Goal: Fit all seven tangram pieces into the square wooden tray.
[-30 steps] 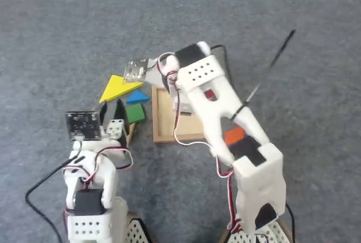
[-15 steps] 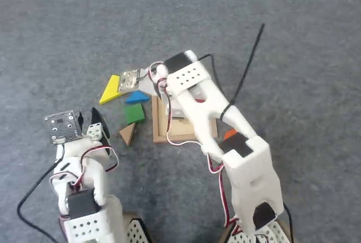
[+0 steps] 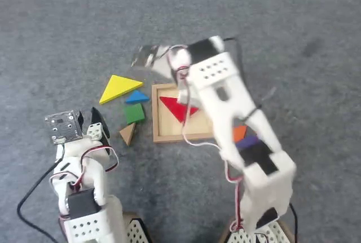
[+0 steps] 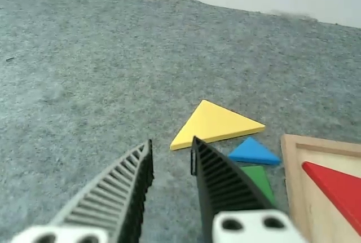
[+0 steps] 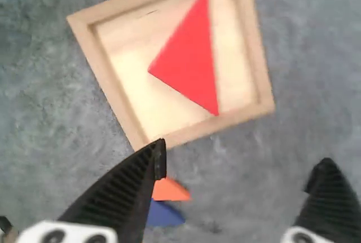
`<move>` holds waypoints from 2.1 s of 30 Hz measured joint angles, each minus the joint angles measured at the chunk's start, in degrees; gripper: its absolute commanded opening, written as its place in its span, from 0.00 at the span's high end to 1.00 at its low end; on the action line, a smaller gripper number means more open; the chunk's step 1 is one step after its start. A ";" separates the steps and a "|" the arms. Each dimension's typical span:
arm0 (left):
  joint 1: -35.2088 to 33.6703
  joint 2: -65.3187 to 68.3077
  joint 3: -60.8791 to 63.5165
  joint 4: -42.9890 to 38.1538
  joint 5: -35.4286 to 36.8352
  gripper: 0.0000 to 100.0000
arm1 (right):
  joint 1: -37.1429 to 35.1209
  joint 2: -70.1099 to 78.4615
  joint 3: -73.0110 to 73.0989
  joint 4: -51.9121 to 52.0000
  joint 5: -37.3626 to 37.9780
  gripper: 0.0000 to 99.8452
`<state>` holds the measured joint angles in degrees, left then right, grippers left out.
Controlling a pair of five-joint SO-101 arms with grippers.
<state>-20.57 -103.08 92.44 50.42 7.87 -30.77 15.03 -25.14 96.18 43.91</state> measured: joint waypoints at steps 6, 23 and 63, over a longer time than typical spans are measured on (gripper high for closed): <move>3.34 0.00 0.97 -0.18 0.00 0.89 | -1.14 -2.20 1.67 -1.14 -18.73 0.99; 3.87 0.00 2.20 -1.76 -1.14 0.89 | -2.20 21.27 6.15 -19.34 -40.70 0.99; 5.89 57.49 -37.54 -0.62 -9.58 0.81 | 7.38 -26.90 71.91 -63.03 -18.37 0.99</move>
<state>-14.68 -45.58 54.90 49.80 -1.71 -23.38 -11.87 46.77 33.14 25.54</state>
